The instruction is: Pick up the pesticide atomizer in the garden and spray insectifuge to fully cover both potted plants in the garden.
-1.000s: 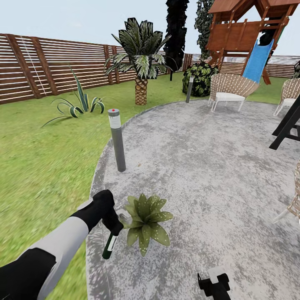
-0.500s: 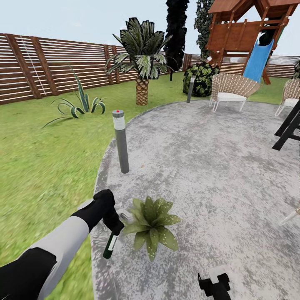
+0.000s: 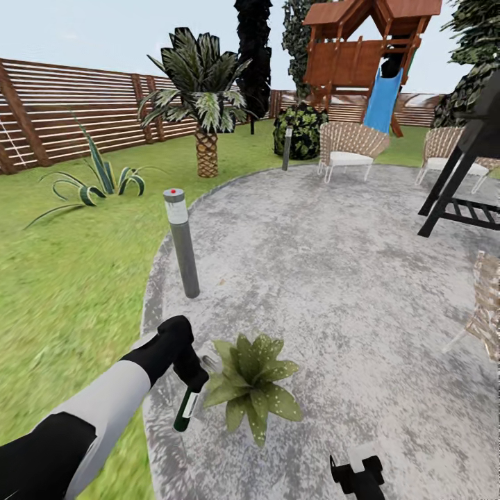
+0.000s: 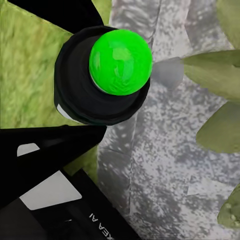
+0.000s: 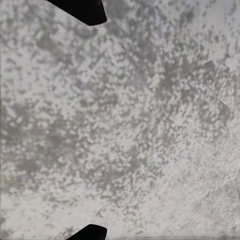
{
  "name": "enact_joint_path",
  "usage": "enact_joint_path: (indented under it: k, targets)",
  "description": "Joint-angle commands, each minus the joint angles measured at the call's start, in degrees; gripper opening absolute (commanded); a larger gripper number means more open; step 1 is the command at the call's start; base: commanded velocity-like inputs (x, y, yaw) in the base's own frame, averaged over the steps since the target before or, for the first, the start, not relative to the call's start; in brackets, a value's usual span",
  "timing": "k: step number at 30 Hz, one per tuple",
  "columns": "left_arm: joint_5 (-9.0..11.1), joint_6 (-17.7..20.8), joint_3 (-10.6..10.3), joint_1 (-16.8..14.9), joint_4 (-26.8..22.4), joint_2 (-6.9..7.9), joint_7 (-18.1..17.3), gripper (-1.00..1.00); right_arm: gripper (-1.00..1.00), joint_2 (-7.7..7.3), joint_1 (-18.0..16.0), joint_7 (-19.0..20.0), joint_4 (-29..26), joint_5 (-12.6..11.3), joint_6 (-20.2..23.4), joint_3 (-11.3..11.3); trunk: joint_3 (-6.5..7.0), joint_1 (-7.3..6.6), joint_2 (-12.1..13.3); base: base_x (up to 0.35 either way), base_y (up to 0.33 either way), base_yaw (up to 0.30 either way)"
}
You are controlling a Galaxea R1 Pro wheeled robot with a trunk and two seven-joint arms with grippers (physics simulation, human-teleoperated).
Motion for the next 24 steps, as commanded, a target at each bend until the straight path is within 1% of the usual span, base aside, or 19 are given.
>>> enact_joint_path:
  k: [1, 4, 14, 18, 22, 24]
  targets:
    - [-0.6, 0.4, 0.0, 0.0, -0.1, 0.00, -0.6, -1.00, 1.00, 0.03, -0.1, -0.3, 0.1, 0.6, -0.2, -0.3, -0.05, 0.02, 0.0, 0.282, 0.136, -0.292]
    - [-0.6, 0.4, 0.0, 0.0, -0.1, 0.10, -0.6, -1.00, 1.00, 0.03, -0.1, -0.3, 0.1, 0.6, -0.2, -0.3, -0.05, 0.02, 0.0, 0.171, 0.048, -0.292]
    - [-0.6, 0.2, -0.2, 0.5, -0.1, 0.26, -0.5, -1.00, 1.00, 0.03, -0.1, -0.3, 0.1, 0.6, -0.2, -0.3, -0.04, 0.02, 0.0, 0.006, 0.002, -0.282]
    - [-0.6, 0.2, -0.2, 0.7, -0.1, 0.67, -0.5, -1.00, 1.00, 0.06, -0.1, -0.3, 0.1, 0.6, -0.2, -0.3, -0.04, 0.02, 0.0, 0.013, 0.025, -0.034]
    - [-0.6, 0.2, -0.3, 0.9, -0.1, 0.71, -0.5, -1.00, 1.00, 0.07, -0.1, -0.3, 0.1, 0.6, -0.2, -0.3, -0.04, 0.02, 0.0, 0.080, 0.236, -0.003]
    - [-0.6, 0.2, -0.3, 1.0, -0.1, 0.70, -0.5, -1.00, 1.00, 0.07, -0.1, -0.3, 0.1, 0.6, -0.2, -0.3, -0.04, 0.02, 0.0, -0.077, 0.223, 0.000]
